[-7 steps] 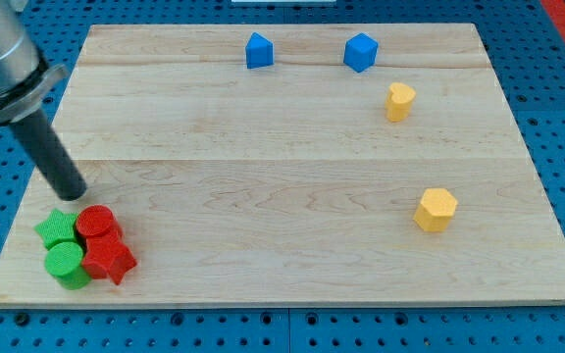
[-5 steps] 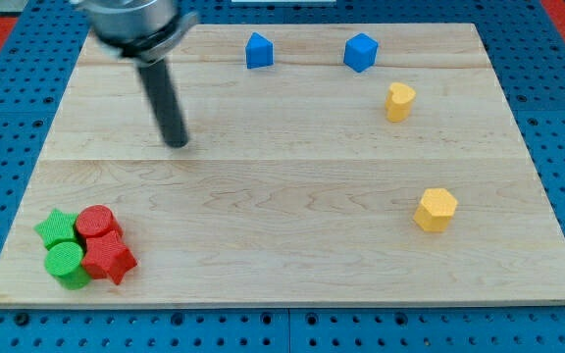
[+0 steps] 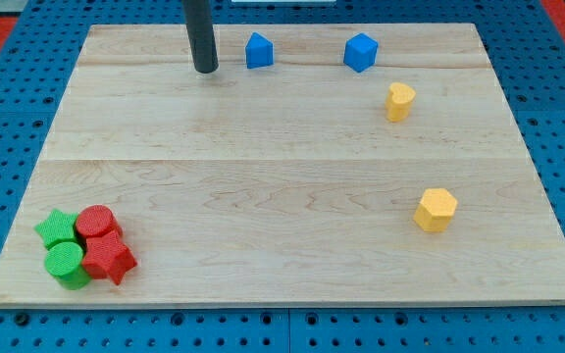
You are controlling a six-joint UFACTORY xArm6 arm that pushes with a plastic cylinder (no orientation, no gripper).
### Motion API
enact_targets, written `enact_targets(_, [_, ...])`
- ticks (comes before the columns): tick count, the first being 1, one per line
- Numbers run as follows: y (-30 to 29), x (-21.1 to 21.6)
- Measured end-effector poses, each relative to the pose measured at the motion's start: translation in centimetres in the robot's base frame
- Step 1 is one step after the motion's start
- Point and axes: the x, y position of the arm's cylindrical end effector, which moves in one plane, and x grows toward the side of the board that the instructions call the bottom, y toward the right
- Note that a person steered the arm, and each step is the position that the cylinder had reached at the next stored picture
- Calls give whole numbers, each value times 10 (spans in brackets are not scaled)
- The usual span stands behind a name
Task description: Move the blue triangle closer to the blue cube
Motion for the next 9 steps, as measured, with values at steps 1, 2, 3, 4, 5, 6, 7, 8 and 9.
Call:
enact_targets(1, [13, -8])
enact_targets(2, [53, -20])
enact_targets(3, [75, -22])
enact_targets(4, [94, -22])
enact_targets(5, [120, -22])
enact_targets(6, [99, -22])
enact_targets(7, [91, -26])
enact_targets(8, [98, -37])
enact_targets(9, [98, -45])
